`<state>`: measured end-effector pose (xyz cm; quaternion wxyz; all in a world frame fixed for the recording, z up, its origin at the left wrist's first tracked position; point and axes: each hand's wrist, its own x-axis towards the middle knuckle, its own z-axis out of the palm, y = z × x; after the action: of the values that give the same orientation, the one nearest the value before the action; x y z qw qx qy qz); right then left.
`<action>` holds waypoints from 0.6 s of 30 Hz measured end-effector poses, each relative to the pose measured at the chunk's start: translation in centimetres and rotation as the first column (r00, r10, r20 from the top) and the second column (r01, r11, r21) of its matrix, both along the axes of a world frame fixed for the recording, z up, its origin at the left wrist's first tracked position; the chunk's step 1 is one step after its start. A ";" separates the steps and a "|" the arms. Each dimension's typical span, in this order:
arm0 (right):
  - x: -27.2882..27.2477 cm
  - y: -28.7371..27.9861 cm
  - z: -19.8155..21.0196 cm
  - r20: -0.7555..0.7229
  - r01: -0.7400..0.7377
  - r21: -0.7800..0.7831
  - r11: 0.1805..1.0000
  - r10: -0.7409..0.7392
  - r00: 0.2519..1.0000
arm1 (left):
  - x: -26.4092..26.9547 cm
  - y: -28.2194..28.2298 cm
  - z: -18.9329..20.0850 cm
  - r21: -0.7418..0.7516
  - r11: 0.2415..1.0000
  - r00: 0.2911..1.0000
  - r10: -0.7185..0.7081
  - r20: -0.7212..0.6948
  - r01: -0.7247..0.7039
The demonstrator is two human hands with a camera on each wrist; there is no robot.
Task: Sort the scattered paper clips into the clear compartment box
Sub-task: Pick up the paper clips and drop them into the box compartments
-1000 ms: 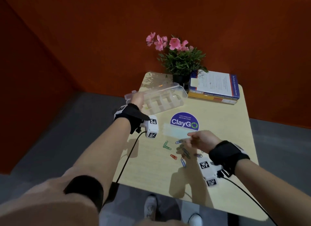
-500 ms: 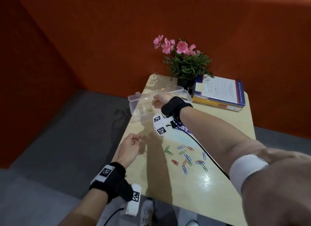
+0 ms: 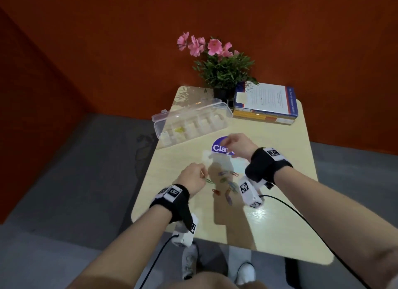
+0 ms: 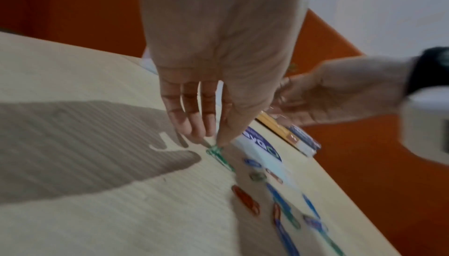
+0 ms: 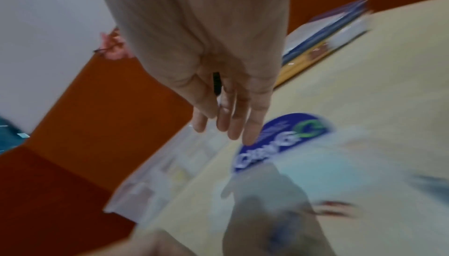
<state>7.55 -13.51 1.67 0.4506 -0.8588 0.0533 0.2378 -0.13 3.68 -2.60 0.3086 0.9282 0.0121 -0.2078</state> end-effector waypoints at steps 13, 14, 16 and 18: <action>-11.6 -8.0 -5.6 0.220 0.201 -0.360 0.911 -0.126 0.967 | 0.3 -3.0 -1.8 0.231 0.948 0.965 -0.246 0.088 0.220; -11.4 -8.0 -5.7 0.205 0.240 -0.356 0.903 -0.175 0.963 | 0.4 -3.1 -1.9 0.233 0.945 0.962 -0.255 0.092 0.229; -10.9 -7.6 -5.6 0.160 0.257 -0.364 0.895 -0.211 0.964 | 0.6 -3.4 -2.0 0.235 0.942 0.960 -0.265 0.087 0.239; -10.2 -7.0 -5.6 0.128 0.212 -0.374 0.903 -0.176 0.976 | 0.8 -3.6 -2.1 0.228 0.948 0.962 -0.251 0.104 0.223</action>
<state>-2.70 -20.51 -3.94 0.2963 -0.9310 0.1634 0.1370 0.69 0.09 -4.70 0.1796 0.9623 -0.0977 -0.1792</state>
